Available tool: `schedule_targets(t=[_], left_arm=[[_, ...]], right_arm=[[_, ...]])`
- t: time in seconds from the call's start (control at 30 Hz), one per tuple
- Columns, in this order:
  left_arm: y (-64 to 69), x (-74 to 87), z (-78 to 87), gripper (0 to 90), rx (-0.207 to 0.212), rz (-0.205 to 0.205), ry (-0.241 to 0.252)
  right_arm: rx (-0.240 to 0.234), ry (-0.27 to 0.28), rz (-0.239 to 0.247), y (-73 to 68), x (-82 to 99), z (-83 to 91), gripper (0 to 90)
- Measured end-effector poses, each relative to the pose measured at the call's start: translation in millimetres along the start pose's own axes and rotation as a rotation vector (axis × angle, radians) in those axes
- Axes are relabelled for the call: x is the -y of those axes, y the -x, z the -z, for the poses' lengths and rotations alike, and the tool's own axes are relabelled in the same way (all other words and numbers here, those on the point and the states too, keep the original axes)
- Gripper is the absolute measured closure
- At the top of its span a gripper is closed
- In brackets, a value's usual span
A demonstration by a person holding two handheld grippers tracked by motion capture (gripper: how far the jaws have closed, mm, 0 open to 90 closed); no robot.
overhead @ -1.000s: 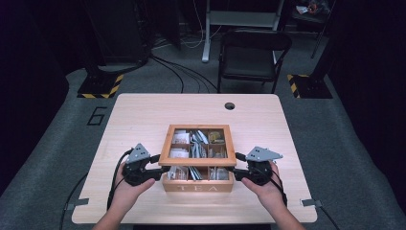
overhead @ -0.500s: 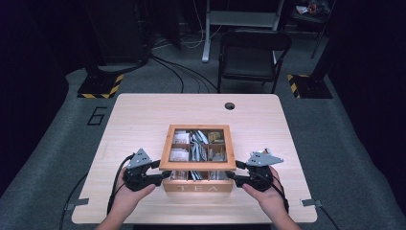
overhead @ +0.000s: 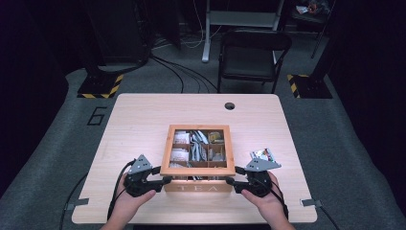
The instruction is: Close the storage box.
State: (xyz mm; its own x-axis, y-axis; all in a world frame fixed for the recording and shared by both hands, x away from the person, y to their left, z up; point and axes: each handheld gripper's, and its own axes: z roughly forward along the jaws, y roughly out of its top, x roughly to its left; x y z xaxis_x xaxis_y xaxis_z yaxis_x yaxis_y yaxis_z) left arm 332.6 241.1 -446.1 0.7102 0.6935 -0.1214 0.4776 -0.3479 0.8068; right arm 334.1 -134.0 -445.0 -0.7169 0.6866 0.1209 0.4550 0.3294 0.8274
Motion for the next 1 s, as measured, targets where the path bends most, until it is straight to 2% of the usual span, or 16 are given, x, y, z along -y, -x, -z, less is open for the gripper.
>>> schedule_targets(t=[0.17, 0.33, 0.67, 0.9, 1.0], left_arm=[[0.9, 4.5, -1.5, 47.4, 0.001, 0.003, -0.016], [1.4, 7.1, -0.7, 47.4, 0.010, 0.023, -0.017], [2.6, 9.1, 0.0, 47.4, 0.005, 0.025, -0.022], [1.8, 10.7, 2.9, 47.3, 0.020, 0.061, -0.022], [3.4, 11.8, 3.1, 47.3, 0.017, 0.061, -0.025]], right_arm=[[-0.010, -0.012, 0.010, -1.1, 5.7, -1.1, 45.0], [-0.012, -0.017, -0.001, -3.1, 9.1, -1.7, 43.4], [-0.019, -0.017, -0.009, -3.6, 12.0, -2.0, 43.1], [-0.028, -0.029, -0.023, -4.6, 13.3, -0.6, 43.1], [-0.032, -0.039, -0.021, -5.2, 14.1, 0.3, 43.1]])
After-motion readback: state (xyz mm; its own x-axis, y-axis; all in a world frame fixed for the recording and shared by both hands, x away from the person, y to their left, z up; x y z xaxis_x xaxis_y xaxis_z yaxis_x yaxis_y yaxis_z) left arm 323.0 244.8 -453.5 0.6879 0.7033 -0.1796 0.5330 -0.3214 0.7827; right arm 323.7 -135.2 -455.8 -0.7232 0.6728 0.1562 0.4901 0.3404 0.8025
